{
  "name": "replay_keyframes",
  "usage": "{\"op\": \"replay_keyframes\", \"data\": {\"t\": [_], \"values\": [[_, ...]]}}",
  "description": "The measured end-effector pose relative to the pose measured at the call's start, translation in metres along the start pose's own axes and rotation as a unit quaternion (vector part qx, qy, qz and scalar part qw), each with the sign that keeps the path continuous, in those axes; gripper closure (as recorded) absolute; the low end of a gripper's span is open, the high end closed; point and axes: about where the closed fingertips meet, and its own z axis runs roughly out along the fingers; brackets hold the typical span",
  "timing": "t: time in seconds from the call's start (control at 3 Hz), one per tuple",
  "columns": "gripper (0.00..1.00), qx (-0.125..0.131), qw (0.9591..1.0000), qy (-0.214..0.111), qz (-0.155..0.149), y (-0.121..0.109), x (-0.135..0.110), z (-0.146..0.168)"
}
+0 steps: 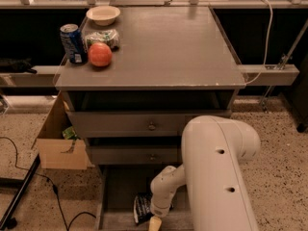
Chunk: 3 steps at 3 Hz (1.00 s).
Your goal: Pick blue chip bag from bottom drawer and place on counter
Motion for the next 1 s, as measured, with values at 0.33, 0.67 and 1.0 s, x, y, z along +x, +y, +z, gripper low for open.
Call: {"op": "replay_keyframes", "data": {"t": [0.33, 0.67, 1.0], "values": [[0.00, -0.011, 0.9999, -0.009, -0.005, -0.0162, -0.0019, 0.0037], [0.00, -0.016, 0.9998, -0.008, -0.004, -0.0139, -0.0006, 0.0070], [0.00, -0.015, 0.9999, -0.005, 0.001, -0.0201, -0.0036, 0.0131]]}}
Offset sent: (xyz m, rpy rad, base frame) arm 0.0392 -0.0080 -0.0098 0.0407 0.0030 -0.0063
